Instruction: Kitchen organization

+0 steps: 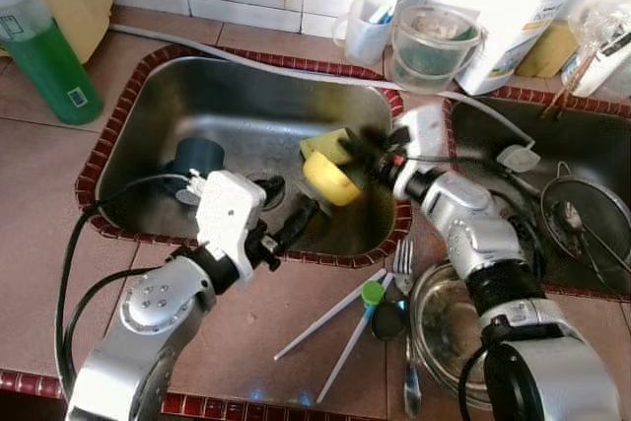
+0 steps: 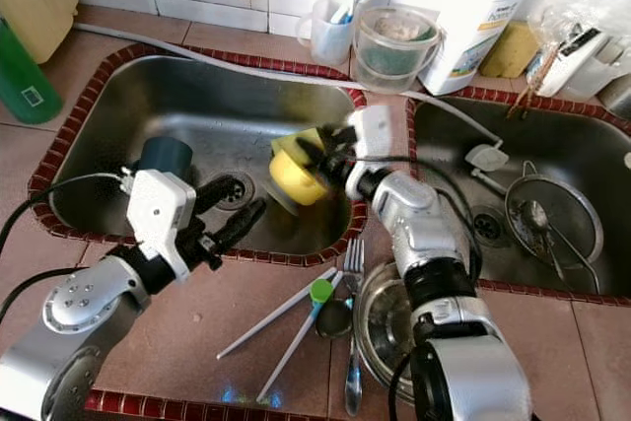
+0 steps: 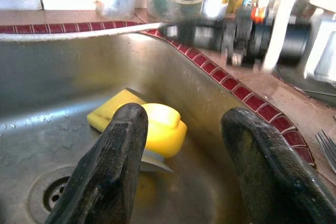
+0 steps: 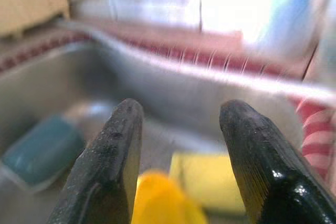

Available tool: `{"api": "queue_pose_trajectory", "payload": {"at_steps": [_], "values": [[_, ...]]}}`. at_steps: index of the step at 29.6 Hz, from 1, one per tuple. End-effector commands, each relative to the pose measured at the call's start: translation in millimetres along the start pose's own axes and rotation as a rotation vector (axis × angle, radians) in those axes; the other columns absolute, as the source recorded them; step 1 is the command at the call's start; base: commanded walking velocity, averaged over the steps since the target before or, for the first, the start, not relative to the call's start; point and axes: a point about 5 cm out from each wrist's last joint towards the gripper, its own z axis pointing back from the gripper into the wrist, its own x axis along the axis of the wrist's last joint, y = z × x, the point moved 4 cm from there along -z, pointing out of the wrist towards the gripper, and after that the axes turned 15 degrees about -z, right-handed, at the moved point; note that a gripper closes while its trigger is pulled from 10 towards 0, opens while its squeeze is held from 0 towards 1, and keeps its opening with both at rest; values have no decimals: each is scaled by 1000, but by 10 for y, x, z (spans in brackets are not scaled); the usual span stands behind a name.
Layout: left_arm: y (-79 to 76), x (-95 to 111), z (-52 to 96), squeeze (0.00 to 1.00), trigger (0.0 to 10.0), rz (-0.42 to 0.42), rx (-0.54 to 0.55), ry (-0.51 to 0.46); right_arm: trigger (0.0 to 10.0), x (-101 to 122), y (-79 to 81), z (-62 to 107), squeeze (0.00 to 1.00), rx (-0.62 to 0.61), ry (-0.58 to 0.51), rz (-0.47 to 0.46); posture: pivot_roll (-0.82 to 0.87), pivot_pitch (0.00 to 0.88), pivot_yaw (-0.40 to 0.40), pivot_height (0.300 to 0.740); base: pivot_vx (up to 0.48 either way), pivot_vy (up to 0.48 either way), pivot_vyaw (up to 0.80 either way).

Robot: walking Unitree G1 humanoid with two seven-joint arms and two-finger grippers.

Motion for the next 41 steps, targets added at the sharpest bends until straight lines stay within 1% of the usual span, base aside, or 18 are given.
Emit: {"api": "queue_pose_trajectory", "payload": {"at_steps": [1, 5, 7, 9, 11, 12, 14, 15, 16, 17, 18, 22, 28, 33, 35, 37, 38, 41], "values": [[20, -5, -14, 0, 10000, 4, 9, -3, 10000, 189, 21, -6, 0, -1, -95, 25, -19, 236, -98, 740, 0, 0, 0], [69, -9, -34, 0, 10000, 0, 30, -7, 10000, 279, 56, -11, 0, -1, -144, 56, -19, 223, -97, 740, 0, 0, 0], [164, -7, -61, 0, 10000, 10, 75, -10, 10000, 351, 94, -5, 0, -14, -191, 104, -19, 207, -95, 740, 0, 0, 0], [189, -9, -68, 0, 10000, 10, 86, -10, 10000, 364, 99, -3, 0, -19, -202, 116, -19, 204, -95, 740, 0, 0, 0], [325, -16, -85, 0, 10000, 15, 159, -8, 10000, 421, 98, 18, 0, -59, -240, 148, -18, 191, -94, 740, 0, 0, 0], [325, -16, -85, 0, 10000, 15, 159, -8, 10000, 421, 98, 18, 0, -59, -240, 148, -18, 191, -94, 740, 0, 0, 0], [496, -8, -98, 0, 10000, 29, 242, -15, 10000, 474, 102, 63, 0, -103, -280, 170, -16, 164, -94, 740, 0, 0, 0], [544, -7, -103, 0, 10000, 34, 263, -18, 10000, 484, 98, 79, 0, -119, -293, 175, -15, 159, -93, 740, 0, 0, 0], [665, 4, -106, 0, 10000, 14, 325, -24, 10000, 495, 88, 127, 0, -152, -311, 186, -15, 132, -95, 740, 0, 0, 0], [665, 4, -106, 0, 10000, 14, 325, -24, 10000, 495, 88, 127, 0, -152, -311, 186, -15, 132, -95, 740, 0, 0, 0], [736, 3, -106, 0, 10000, 8, 362, -26, 10000, 491, 51, 162, 0, -194, -318, 180, -15, 120, -95, 740, 0, 0, 0], [869, -72, -104, 0, 10000, 19, 454, 20, 10000, 479, -12, 249, 0, -259, -334, 163, -15, 78, -94, 740, 0, 0, 0], [953, -141, -101, 0, 10000, 16, 522, 29, 10000, 416, -47, 385, 0, -324, -350, 210, -28, 26, -80, 740, 0, 0, 0], [983, -209, -125, 0, 10000, 21, 541, 22, 10000, 313, -9, 464, 0, -353, -342, 182, -42, 0, -76, 740, 0, 0, 0], [967, -216, -132, 0, 10000, 13, 551, 21, 10000, 276, 9, 481, 0, -352, -332, 201, -42, 0, -74, 740, 0, 0, 0], [935, -227, -126, 0, 10000, -25, 560, 17, 10000, 230, 6, 512, 0, -361, -326, 209, -43, 0, -71, 740, 0, 0, 0], [915, -272, -117, 0, 10000, 0, 569, 25, 10000, 181, 4, 536, 0, -374, -319, 201, -43, 0, -69, 740, 0, 0, 0], [895, -304, -102, 0, 10000, 16, 572, 26, 10000, 126, 26, 557, 0, -381, -313, 200, -44, 0, -69, 740, 0, 0, 0]]}}
